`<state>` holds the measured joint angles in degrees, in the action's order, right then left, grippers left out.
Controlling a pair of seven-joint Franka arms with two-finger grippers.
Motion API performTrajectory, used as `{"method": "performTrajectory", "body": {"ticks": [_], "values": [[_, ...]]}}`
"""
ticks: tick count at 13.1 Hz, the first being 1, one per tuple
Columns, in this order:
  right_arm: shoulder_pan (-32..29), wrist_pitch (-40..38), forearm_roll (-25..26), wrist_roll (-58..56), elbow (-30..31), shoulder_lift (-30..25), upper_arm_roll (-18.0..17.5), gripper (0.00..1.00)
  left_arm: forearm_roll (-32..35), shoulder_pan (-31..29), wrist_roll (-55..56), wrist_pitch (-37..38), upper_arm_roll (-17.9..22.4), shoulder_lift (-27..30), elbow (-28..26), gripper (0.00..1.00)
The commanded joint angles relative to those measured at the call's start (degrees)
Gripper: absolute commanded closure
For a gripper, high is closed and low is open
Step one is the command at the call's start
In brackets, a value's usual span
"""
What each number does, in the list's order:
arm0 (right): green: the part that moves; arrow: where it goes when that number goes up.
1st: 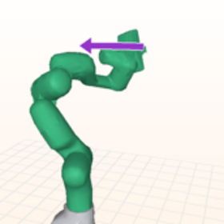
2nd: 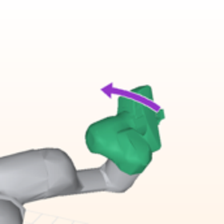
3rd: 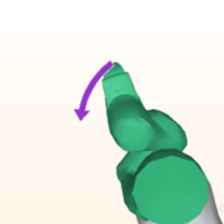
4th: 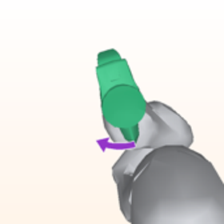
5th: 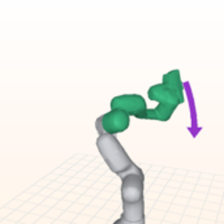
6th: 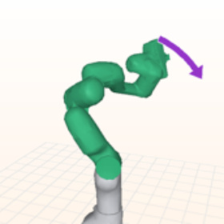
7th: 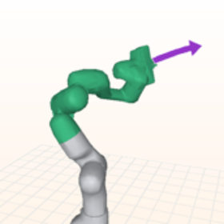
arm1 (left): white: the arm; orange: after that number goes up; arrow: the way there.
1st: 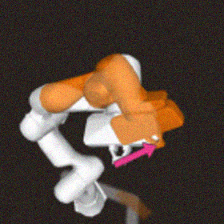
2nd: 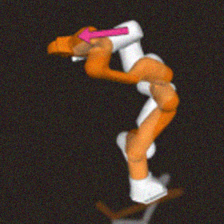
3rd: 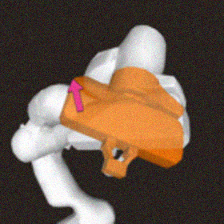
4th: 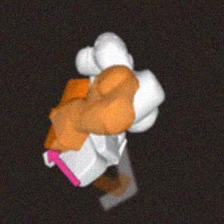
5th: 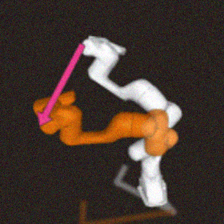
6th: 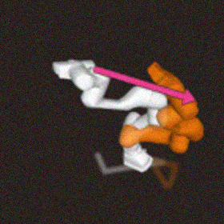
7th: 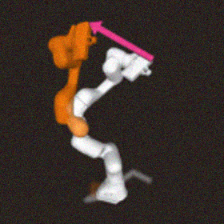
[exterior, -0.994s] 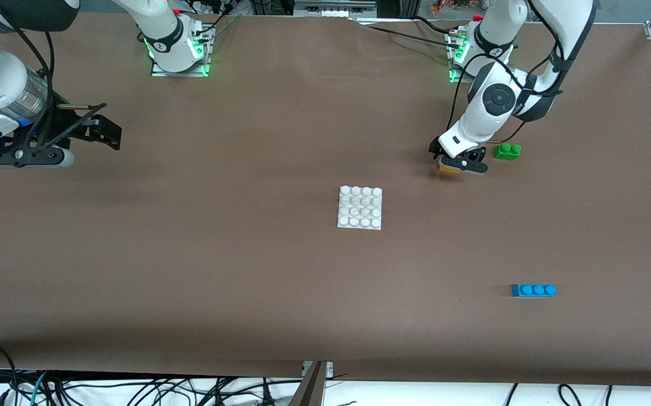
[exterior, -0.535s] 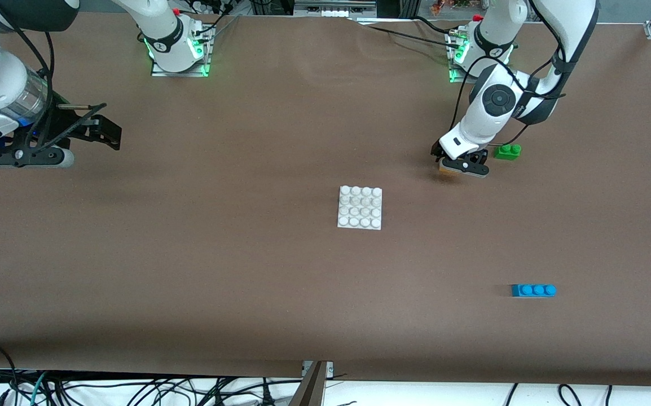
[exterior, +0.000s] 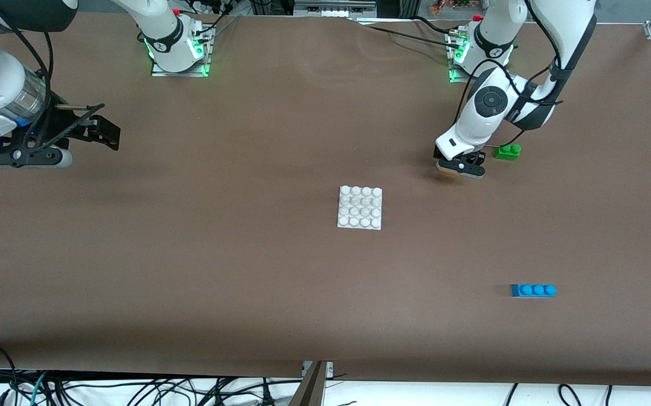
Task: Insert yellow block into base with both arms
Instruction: 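Lower the left gripper and grasp the yellow block, then carry the yellow block with the left gripper over the white plate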
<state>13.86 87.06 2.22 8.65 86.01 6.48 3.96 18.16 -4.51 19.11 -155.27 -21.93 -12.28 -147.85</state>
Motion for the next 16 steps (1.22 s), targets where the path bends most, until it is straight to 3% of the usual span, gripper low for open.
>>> {"method": "performTrajectory", "body": {"ticks": [1, 3, 5, 8, 11, 14, 16], "values": [[-0.59, -1.1, 0.24, -0.57, -0.67, -0.33, -0.27, 0.0, 2.15, -0.59, 1.37, 0.31, -0.22, 0.23, 1.34, 0.87], [-0.59, -1.1, 0.16, -0.65, -0.67, -0.24, 0.16, 0.0, 1.97, -0.59, 1.55, 2.24, -0.39, 2.86, 1.78, 0.87], [-0.59, -1.01, 0.16, -0.66, -0.67, -0.24, 0.34, 0.0, 1.36, -0.59, 1.46, 9.5, -0.91, 5.15, 5.1, 0.86], [-0.59, -1.01, 0.16, -0.66, -0.67, -0.24, 0.34, 0.0, -2.57, -0.5, 1.46, 25.49, -4.95, 5.34, 16.42, 0.86], [-0.59, -1.01, 0.16, -0.66, -0.67, -0.24, 0.43, 0.0, -6.37, 0.29, 1.28, 36.23, -5.31, 3.67, 26.89, 0.86], [-0.59, -1.01, 0.16, -0.74, -0.67, -0.15, 0.87, 0.0, -12.86, 0.72, 1.63, 38.46, -6.8, 0.95, 34.1, 0.86], [-0.59, -1.01, 0.16, -0.74, -0.67, -0.15, 0.87, 0.0, -14.29, 3.17, 6.61, 38.46, -7.69, -5.35, 41.2, 0.86]]}}
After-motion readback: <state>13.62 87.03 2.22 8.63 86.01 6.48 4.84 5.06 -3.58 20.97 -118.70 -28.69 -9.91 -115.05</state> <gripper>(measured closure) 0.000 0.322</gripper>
